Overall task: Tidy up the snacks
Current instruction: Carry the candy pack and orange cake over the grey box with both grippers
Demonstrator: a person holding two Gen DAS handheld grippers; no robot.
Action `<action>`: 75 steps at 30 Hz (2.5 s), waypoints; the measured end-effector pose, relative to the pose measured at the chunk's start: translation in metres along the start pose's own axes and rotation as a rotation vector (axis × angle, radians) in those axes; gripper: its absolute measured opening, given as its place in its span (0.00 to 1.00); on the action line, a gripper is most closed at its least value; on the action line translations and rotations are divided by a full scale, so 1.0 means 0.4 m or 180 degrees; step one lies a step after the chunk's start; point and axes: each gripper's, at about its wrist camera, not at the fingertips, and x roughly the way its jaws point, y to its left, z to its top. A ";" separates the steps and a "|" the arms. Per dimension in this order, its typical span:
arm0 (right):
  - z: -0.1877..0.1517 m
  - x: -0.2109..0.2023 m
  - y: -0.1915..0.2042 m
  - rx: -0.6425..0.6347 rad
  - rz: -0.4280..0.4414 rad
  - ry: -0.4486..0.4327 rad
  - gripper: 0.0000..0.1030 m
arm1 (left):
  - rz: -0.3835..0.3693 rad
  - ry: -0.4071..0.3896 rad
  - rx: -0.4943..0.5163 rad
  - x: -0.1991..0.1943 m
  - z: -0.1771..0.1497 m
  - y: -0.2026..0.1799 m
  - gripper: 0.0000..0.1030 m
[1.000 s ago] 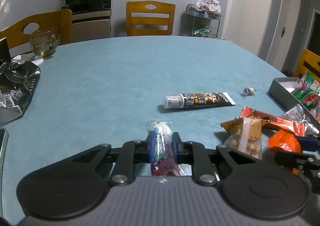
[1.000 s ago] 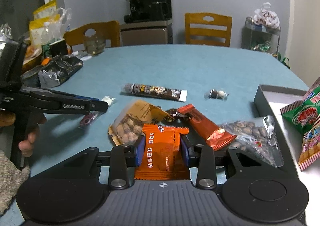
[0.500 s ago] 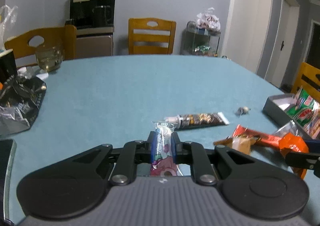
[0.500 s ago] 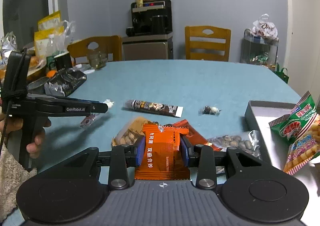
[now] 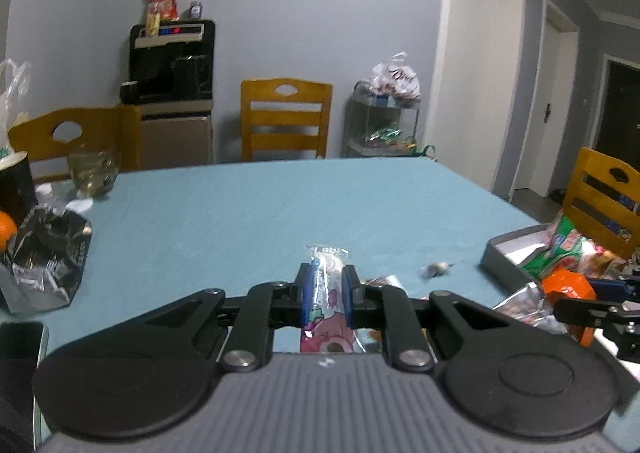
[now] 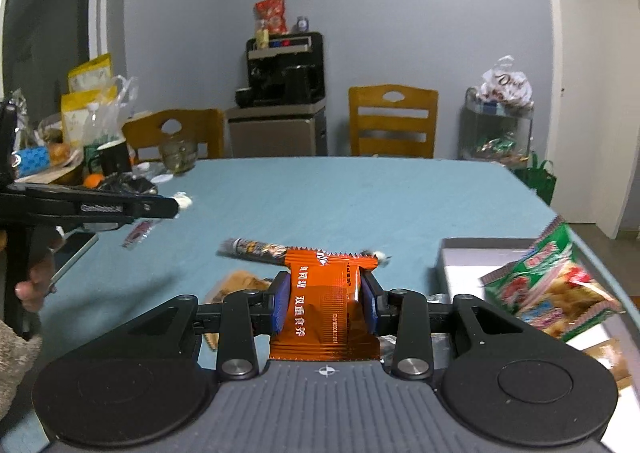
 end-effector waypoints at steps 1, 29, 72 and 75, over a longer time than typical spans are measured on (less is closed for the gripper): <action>0.000 -0.007 -0.008 0.0004 -0.0018 -0.0016 0.37 | -0.0022 -0.0021 0.0023 -0.007 0.006 -0.012 0.11; -0.069 -0.166 -0.263 0.0357 -0.0528 -0.0170 0.37 | -0.0657 -0.0031 0.0658 -0.007 0.065 -0.365 0.11; -0.214 -0.228 -0.469 0.0738 -0.0722 -0.0115 0.37 | -0.1487 0.0565 0.1424 0.142 -0.091 -0.808 0.11; -0.217 -0.226 -0.476 0.0735 -0.0739 -0.0101 0.37 | -0.1506 0.0613 0.1451 0.157 -0.098 -0.820 0.11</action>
